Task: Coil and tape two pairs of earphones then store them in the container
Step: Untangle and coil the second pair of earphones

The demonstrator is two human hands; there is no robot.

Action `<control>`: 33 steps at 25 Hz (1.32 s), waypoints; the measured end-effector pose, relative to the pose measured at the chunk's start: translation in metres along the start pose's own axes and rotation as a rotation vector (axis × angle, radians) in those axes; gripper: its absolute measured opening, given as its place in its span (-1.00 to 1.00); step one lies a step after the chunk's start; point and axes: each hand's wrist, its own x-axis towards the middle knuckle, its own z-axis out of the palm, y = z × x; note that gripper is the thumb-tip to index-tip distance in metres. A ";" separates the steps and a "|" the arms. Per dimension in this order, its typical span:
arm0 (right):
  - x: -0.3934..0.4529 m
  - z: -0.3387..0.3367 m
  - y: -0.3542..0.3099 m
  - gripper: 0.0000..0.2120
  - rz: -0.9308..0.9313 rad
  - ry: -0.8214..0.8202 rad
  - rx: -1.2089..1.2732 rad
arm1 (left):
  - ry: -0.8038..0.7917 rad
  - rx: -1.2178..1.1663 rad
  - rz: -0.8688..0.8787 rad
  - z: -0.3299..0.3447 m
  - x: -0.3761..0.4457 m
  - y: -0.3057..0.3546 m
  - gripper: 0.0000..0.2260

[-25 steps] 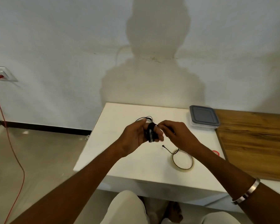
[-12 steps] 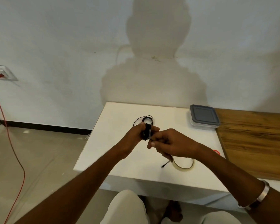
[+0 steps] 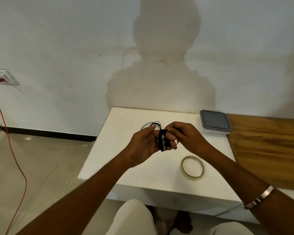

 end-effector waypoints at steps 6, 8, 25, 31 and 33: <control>-0.028 0.035 0.004 -0.75 0.103 -0.138 -0.040 | 0.118 -0.137 0.122 0.000 0.005 0.005 -0.50; -0.036 0.041 -0.003 -0.79 0.091 -0.265 -0.129 | 0.168 -0.040 0.144 -0.003 0.007 0.001 -0.53; -0.019 0.015 -0.019 -0.71 0.275 -0.193 0.088 | -0.012 0.526 -0.228 0.000 -0.002 -0.004 -0.36; -0.034 0.017 -0.014 -0.74 0.318 -0.212 0.256 | -0.194 0.628 -0.263 -0.013 -0.005 -0.002 -0.77; -0.037 0.018 -0.012 -0.70 0.266 -0.183 0.225 | -0.200 0.720 -0.251 -0.015 -0.006 -0.003 -0.82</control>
